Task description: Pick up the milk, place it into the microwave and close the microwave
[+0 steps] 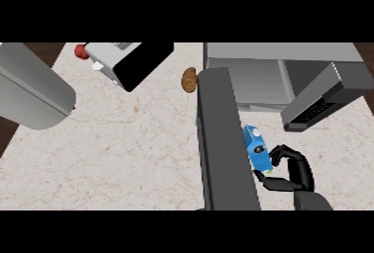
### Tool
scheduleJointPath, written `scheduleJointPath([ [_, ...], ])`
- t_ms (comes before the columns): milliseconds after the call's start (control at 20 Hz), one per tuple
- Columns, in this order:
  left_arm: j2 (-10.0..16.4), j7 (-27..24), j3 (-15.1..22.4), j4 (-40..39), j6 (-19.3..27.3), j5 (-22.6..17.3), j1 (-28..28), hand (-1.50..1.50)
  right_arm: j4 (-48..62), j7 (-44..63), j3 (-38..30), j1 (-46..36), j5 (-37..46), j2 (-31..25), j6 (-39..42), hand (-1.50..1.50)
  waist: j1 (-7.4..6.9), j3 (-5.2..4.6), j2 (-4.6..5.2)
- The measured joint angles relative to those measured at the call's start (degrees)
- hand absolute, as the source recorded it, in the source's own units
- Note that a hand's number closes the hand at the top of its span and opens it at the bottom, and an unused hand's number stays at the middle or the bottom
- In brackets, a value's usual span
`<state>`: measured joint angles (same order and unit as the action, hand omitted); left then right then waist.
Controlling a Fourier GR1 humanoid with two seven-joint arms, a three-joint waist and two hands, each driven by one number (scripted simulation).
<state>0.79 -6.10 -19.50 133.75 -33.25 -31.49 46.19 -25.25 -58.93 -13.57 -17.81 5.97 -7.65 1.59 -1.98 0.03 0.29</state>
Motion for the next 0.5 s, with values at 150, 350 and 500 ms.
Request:
scheduleJointPath([
  [150,0.7,0.4,0.2,-0.1,0.3,-0.4,-0.5,-1.5,2.5,0.1,0.2,-3.6,0.1,-0.2,1.5,1.5,-0.02,0.1,0.08],
  [350,0.8,0.4,0.0,-0.1,0.3,-1.1,-0.3,-1.5,5.1,-0.6,0.5,-6.0,0.7,-0.3,2.6,1.5,-0.11,0.15,0.1],
  [500,0.6,0.3,-0.1,-0.3,0.0,-1.2,-0.5,-1.5,6.7,-0.2,0.4,-9.6,1.2,-0.9,2.4,1.5,-0.1,0.16,0.13],
])
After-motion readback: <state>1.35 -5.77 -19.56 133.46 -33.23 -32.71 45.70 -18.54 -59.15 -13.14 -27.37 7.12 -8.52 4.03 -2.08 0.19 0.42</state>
